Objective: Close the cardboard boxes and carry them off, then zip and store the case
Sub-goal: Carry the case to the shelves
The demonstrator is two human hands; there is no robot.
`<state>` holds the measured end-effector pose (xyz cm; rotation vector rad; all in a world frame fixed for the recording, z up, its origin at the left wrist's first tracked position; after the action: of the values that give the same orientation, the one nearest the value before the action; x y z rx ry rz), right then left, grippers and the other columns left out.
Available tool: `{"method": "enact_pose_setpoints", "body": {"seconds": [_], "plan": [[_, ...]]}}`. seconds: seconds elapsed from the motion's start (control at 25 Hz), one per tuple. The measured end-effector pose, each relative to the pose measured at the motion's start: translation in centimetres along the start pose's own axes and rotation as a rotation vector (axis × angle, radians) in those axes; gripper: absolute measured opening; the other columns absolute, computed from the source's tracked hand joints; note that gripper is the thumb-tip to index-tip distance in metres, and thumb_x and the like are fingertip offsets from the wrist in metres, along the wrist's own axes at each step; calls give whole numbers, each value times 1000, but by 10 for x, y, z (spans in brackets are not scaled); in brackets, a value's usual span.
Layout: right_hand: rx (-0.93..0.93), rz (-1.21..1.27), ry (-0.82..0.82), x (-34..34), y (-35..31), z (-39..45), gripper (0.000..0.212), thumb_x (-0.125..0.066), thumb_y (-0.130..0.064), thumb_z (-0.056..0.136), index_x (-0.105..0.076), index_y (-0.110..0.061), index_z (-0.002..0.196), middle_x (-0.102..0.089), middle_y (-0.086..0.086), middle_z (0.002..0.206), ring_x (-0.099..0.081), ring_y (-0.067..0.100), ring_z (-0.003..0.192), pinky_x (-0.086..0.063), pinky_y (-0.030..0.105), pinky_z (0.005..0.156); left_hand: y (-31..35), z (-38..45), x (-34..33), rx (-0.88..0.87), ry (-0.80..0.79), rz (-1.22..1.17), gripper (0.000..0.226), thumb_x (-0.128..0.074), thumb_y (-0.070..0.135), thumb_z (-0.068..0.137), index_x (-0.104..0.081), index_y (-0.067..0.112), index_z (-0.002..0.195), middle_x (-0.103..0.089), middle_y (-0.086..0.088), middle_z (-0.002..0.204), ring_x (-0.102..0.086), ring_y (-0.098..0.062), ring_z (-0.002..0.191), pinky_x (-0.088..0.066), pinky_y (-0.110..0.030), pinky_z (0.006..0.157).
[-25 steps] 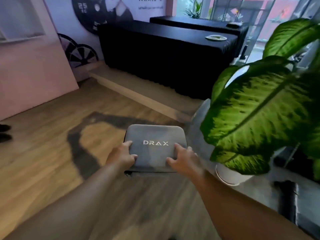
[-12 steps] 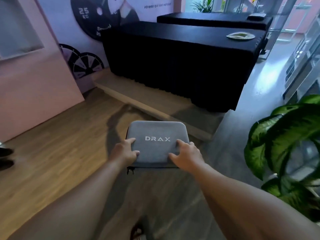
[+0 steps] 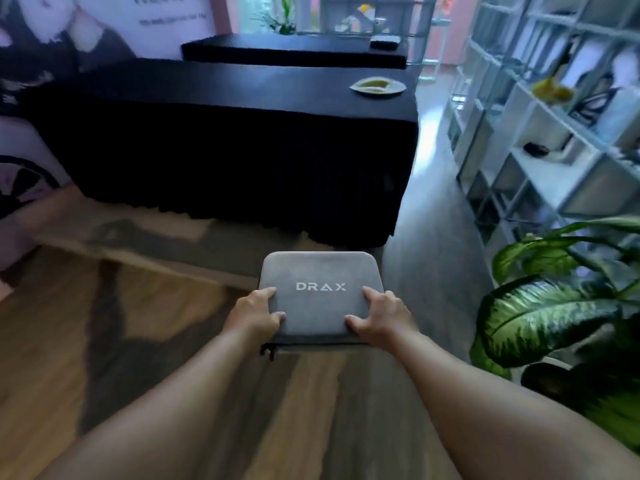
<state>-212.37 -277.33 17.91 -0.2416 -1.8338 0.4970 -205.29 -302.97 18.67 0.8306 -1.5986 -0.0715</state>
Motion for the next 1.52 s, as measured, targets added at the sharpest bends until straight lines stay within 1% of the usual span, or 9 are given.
{"method": "enact_pose_setpoints", "body": {"seconds": [0.16,0.36,0.56,0.72,0.92,1.08,1.2,1.32,1.52], "plan": [[-134,54,47,33,38,82,84,-65,-67,75,-45,-31,147,-55,16,128,-55,38,122,-46,37,101,74,104,-21,-114,-61,29,68,-72,41,82,-48,29,145,-59,-8,136,-57,-27,122,-46,-34,99],[-228,86,98,88,96,185,76,-70,-62,78,-51,-26,142,-56,19,128,-56,37,121,-47,36,101,179,218,-59,-220,-102,44,66,-73,37,84,-48,29,145,-60,-10,134,-56,-29,121,-46,-32,96],[-348,123,135,149,154,271,80,-71,-64,76,-50,-25,143,-56,19,130,-57,37,121,-47,36,101,287,313,-92,-324,-145,55,66,-74,38,83,-47,33,143,-59,-10,130,-58,-29,115,-50,-32,87],[-439,149,172,186,195,332,84,-73,-63,76,-48,-25,147,-57,18,134,-56,35,123,-47,35,102,365,386,-121,-386,-193,59,70,-78,39,78,-50,32,142,-61,-10,132,-58,-28,119,-50,-31,97],[-555,151,261,244,242,418,86,-75,-62,76,-47,-25,148,-58,17,136,-56,33,125,-44,32,100,468,486,-156,-520,-292,55,69,-79,38,77,-53,29,140,-64,-9,129,-59,-28,120,-46,-29,98],[-613,187,307,285,273,469,87,-75,-62,76,-47,-23,149,-57,17,139,-55,33,128,-46,35,104,545,547,-173,-599,-330,62,65,-81,35,75,-57,29,136,-67,-8,122,-62,-26,114,-49,-28,96],[-655,213,328,310,306,508,88,-75,-62,75,-47,-23,148,-57,16,139,-55,32,128,-47,35,103,601,587,-195,-619,-377,57,63,-81,34,75,-58,33,134,-67,-7,120,-63,-26,110,-50,-27,94],[-677,216,344,335,346,550,86,-74,-64,73,-50,-24,145,-59,15,137,-56,32,126,-47,35,100,653,621,-226,-616,-414,46,57,-80,34,74,-60,37,127,-67,-8,117,-66,-29,104,-53,-32,92],[-698,227,342,382,430,625,89,-74,-64,75,-45,-24,150,-56,13,142,-55,30,129,-45,33,103,752,678,-281,-663,-402,81,53,-77,36,74,-60,37,124,-67,-7,119,-62,-29,109,-51,-30,90]]}}
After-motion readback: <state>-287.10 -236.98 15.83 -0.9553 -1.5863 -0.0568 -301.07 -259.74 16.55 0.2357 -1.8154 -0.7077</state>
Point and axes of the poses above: each hand's wrist, its own z-axis towards the middle knuckle, its own x-axis out of the back of the hand, y = z × x, the point moved 4 cm from there along z, towards the middle knuckle
